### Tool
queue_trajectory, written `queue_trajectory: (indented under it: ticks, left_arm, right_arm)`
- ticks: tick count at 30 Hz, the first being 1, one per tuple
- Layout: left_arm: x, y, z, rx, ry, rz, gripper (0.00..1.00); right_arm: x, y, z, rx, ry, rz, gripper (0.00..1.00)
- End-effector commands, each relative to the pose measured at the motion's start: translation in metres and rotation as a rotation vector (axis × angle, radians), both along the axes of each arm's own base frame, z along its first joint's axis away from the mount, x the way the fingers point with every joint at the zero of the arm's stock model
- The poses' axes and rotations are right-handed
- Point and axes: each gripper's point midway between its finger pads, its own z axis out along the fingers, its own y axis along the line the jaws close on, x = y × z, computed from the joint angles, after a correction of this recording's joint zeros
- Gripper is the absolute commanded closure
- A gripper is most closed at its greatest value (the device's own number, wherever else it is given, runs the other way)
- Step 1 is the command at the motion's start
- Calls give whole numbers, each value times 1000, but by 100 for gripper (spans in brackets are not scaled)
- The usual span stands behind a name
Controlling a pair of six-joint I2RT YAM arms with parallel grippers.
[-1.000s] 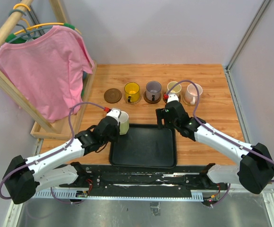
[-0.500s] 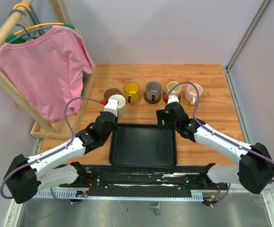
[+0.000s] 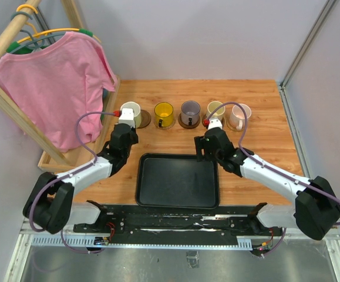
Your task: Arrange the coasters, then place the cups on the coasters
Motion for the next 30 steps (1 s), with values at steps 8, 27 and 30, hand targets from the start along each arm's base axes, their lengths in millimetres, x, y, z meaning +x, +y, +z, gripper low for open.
queue_trajectory:
  ticks: [8, 27, 30]
  left_arm:
    - [67, -1, 29, -49, -210, -29, 99]
    - [107, -16, 17, -72, -244, -114, 99]
    - [110, -16, 11, -68, -232, -112, 99]
  right_arm:
    - [10, -6, 7, -8, -43, -35, 24]
    - [11, -5, 2, -18, -24, -35, 24]
    - [11, -5, 0, -21, -20, -34, 24]
